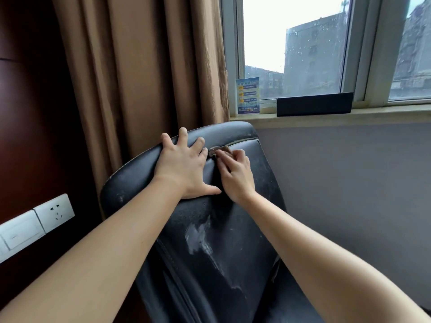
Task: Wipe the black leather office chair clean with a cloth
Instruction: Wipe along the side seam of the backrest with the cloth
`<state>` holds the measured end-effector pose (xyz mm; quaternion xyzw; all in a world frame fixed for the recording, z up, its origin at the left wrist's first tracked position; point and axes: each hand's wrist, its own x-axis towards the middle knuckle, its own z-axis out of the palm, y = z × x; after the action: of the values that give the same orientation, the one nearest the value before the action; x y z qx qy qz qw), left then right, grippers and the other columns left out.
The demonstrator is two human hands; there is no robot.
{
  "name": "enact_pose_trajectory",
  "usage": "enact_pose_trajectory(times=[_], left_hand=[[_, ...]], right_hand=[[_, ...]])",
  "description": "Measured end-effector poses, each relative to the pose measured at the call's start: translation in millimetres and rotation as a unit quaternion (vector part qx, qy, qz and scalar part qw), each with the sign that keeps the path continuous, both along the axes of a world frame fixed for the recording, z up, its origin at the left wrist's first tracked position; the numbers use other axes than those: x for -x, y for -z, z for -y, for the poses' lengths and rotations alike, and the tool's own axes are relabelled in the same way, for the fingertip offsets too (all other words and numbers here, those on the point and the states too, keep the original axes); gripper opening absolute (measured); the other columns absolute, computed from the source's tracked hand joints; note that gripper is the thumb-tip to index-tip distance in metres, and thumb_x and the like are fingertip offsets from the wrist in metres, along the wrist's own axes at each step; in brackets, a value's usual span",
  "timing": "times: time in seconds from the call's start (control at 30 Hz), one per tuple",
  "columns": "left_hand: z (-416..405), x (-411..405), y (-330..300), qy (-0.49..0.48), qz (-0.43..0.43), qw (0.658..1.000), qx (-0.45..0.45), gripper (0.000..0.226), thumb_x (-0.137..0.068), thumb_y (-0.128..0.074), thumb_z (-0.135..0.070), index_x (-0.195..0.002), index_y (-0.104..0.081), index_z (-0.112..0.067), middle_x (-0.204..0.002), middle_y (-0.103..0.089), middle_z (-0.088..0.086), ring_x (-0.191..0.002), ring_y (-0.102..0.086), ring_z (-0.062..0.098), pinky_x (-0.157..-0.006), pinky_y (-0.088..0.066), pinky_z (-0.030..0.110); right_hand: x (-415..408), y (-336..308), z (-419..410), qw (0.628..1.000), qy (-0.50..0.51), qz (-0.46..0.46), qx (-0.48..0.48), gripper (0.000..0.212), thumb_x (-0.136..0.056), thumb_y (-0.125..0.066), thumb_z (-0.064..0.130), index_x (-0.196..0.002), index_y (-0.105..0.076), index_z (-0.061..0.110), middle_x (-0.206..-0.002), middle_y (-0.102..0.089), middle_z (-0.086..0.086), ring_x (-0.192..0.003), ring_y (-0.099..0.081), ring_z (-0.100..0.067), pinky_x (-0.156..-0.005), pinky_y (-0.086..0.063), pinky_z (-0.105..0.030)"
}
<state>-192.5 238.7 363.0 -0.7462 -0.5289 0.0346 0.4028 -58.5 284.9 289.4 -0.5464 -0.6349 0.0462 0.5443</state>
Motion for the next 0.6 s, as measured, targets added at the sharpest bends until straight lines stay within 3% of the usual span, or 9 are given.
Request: enact_pose_trajectory(times=[0.1,0.2,0.43,0.6], left_hand=[[-1,-2,0,-0.002,-0.002,1.0,0.006,0.108,-0.07,-0.023,-0.091,-0.153,-0.018,-0.022,-0.157,-0.012,0.0,-0.14,-0.005,0.04,-0.103,-0.022,0.057],[-3,-3,0,-0.007,-0.003,1.0,0.008,0.11,-0.069,-0.024,-0.093,-0.153,-0.017,-0.022,-0.158,-0.011,0.0,-0.141,-0.004,0.04,-0.104,-0.021,0.058],[-3,-2,0,-0.006,-0.005,1.0,0.014,0.113,-0.068,-0.024,-0.093,-0.153,-0.015,-0.02,-0.158,-0.01,0.0,-0.14,-0.004,0.04,-0.104,-0.021,0.059],[-3,-1,0,-0.011,-0.007,1.0,0.014,0.113,-0.068,-0.024,-0.093,-0.153,-0.015,-0.02,-0.157,-0.01,0.0,-0.14,-0.003,0.04,-0.104,-0.021,0.058]], right_hand=[[3,7,4,0.999,-0.02,0.009,-0.034,0.032,-0.098,-0.046,0.03,-0.128,-0.058,0.031,-0.119,-0.047,-0.003,-0.115,-0.041,-0.022,-0.099,-0.036,-0.034],[-6,-6,-8,0.997,-0.036,-0.04,0.047,0.032,-0.098,-0.042,0.037,-0.127,-0.056,0.039,-0.121,-0.048,0.002,-0.121,-0.041,-0.016,-0.102,-0.037,-0.037],[-29,-30,-38,0.987,0.02,-0.032,0.154,0.036,-0.098,-0.036,0.043,-0.129,-0.053,0.04,-0.13,-0.044,-0.001,-0.124,-0.044,-0.022,-0.102,-0.037,-0.038],[-14,-9,-22,0.993,-0.036,-0.087,0.072,0.033,-0.098,-0.043,0.037,-0.128,-0.057,0.035,-0.119,-0.045,0.0,-0.12,-0.045,-0.017,-0.103,-0.034,-0.03]])
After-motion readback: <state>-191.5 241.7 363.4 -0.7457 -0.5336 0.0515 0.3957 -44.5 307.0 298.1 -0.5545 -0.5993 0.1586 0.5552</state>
